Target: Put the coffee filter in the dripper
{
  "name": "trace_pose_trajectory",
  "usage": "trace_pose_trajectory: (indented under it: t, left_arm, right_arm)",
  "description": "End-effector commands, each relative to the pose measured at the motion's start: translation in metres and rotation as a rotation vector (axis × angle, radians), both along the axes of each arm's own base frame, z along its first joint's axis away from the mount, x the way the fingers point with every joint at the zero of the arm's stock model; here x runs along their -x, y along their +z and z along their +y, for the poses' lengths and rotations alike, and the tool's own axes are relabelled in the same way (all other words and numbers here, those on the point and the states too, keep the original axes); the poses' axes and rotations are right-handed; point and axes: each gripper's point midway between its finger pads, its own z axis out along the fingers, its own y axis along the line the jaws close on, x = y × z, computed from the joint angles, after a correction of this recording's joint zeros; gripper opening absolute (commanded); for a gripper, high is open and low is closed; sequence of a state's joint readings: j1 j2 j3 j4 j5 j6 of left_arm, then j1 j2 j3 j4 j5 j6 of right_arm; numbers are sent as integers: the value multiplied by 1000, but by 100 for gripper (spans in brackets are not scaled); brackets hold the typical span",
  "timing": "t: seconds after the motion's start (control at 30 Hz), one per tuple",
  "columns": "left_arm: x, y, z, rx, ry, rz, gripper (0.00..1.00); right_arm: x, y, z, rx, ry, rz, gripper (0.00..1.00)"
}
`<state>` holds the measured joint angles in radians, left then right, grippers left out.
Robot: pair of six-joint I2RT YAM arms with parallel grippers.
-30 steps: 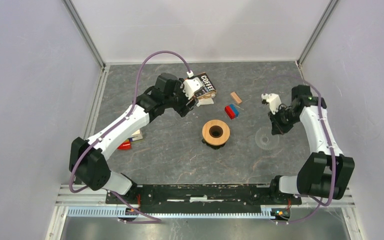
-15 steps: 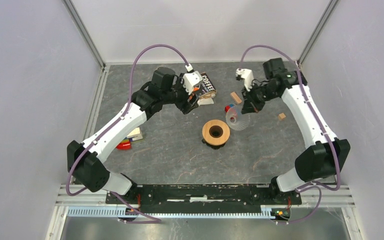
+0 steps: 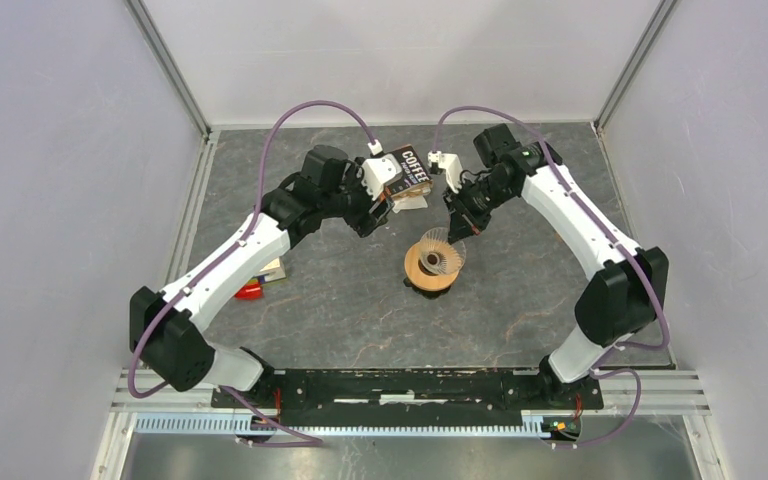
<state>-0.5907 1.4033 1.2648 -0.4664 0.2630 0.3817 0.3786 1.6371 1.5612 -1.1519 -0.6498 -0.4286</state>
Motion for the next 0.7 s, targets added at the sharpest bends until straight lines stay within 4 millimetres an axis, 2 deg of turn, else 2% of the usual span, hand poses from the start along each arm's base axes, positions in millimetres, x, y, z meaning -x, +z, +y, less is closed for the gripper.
trace_pose_trajectory:
  t: [0.0,0.33,0.67]
  left_arm:
    - [-2,17,1,5,-22,-79,74]
    - [4,14,-5,29,-59,-48,74]
    - [44,14,-28,137,-246,55,71]
  right_arm:
    - [-9,5,9,-3,-5,-26,0]
    - [-13,-10,10,48,-19,-13,0]
    - [-16,-22,10,71,-32,15,0]
